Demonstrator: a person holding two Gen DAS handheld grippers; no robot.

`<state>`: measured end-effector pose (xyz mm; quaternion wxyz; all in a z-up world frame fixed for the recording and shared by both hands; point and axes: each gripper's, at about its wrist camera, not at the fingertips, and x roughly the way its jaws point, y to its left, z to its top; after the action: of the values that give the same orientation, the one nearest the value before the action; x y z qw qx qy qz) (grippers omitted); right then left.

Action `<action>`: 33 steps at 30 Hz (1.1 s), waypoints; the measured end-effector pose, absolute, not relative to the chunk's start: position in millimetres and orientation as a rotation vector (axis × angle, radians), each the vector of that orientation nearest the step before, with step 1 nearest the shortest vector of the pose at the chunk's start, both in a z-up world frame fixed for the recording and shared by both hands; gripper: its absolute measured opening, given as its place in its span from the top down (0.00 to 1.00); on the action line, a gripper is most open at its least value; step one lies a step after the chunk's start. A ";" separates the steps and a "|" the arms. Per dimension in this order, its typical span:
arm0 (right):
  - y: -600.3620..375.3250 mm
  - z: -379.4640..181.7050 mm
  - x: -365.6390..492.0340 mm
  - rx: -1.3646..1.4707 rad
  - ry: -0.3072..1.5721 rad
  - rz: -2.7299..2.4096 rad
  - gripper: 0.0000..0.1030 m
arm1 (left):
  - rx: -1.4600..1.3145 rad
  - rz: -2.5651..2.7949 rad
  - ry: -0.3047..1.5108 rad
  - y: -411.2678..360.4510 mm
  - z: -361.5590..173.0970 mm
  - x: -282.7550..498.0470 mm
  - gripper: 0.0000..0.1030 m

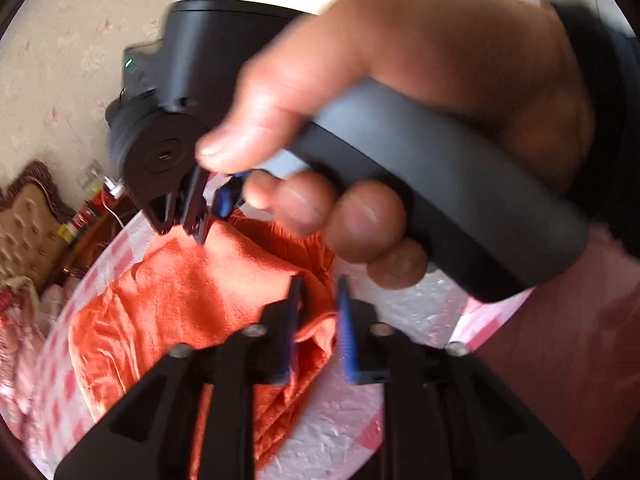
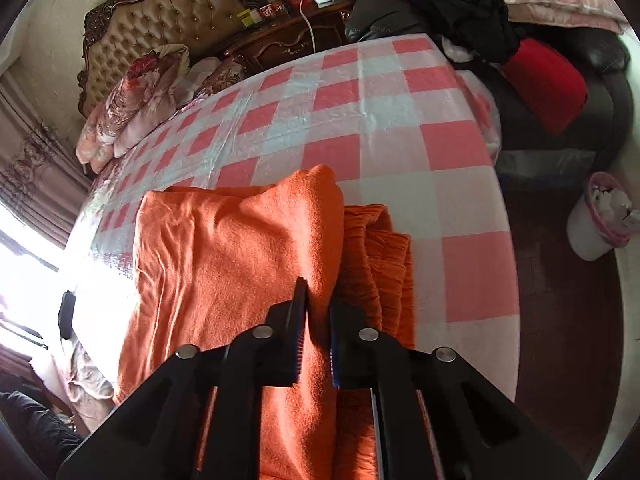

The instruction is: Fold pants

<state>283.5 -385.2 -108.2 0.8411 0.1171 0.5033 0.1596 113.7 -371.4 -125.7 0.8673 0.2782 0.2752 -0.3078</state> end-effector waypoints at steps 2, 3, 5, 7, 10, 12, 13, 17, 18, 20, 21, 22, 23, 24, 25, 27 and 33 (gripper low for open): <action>-387.6 -92.5 272.5 0.191 0.987 0.231 0.59 | 0.506 -0.661 0.581 -344.5 -109.4 116.5 0.46; -388.2 -85.1 267.9 0.147 0.951 0.160 0.57 | 0.473 -0.655 0.587 -330.1 -103.7 117.8 0.45; -385.1 -68.3 254.9 0.081 0.886 0.077 0.57 | 0.382 -0.608 0.611 -290.2 -92.8 123.5 0.45; -374.2 -54.2 245.6 0.075 0.841 0.102 0.57 | 0.305 -0.501 0.628 -256.8 -88.0 131.8 0.48; -340.1 -56.3 248.2 0.006 0.837 0.123 0.57 | 0.205 -0.407 0.744 -227.0 -100.7 160.1 0.85; -322.8 -71.0 255.7 -0.053 0.856 0.090 0.57 | 0.154 -0.418 0.799 -218.4 -110.7 172.2 0.87; -316.3 -80.8 260.7 -0.078 0.874 0.070 0.57 | 0.154 -0.429 0.815 -216.8 -115.9 174.9 0.87; -306.4 -122.3 274.8 -0.173 0.933 -0.002 0.57 | 0.171 -0.451 0.879 -213.1 -139.7 169.2 0.86; -304.7 -123.5 273.0 -0.192 0.920 -0.010 0.57 | 0.171 -0.454 0.876 -213.5 -136.3 167.7 0.86; -303.4 -120.2 271.1 -0.204 0.914 -0.024 0.57 | 0.142 -0.463 0.865 -207.4 -129.2 169.9 0.84; -304.3 -114.8 267.9 -0.195 0.909 -0.036 0.57 | 0.141 -0.463 0.854 -205.6 -125.5 171.3 0.83; -304.4 -110.7 264.5 -0.188 0.904 -0.038 0.57 | 0.144 -0.464 0.847 -205.0 -123.8 173.4 0.83; -305.2 -104.2 259.1 -0.175 0.894 -0.035 0.57 | 0.140 -0.460 0.843 -205.2 -125.1 174.6 0.83; -306.0 -98.5 252.0 -0.165 0.889 -0.041 0.57 | 0.125 -0.461 0.842 -202.8 -124.2 180.3 0.83; -308.3 -96.3 246.8 -0.161 0.891 -0.061 0.57 | 0.105 -0.456 0.839 -202.2 -119.7 188.6 0.82; -312.9 -94.9 236.5 -0.139 0.906 -0.088 0.57 | 0.088 -0.447 0.818 -211.6 -107.9 197.2 0.80; -326.3 -110.0 203.5 -0.101 0.980 -0.136 0.57 | 0.065 -0.607 0.942 -244.6 -105.6 282.5 0.76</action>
<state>203.5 -326.3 -110.0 0.8790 -0.0484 0.4699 -0.0651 282.5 -244.6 -105.6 0.8465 0.0307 0.4467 -0.2879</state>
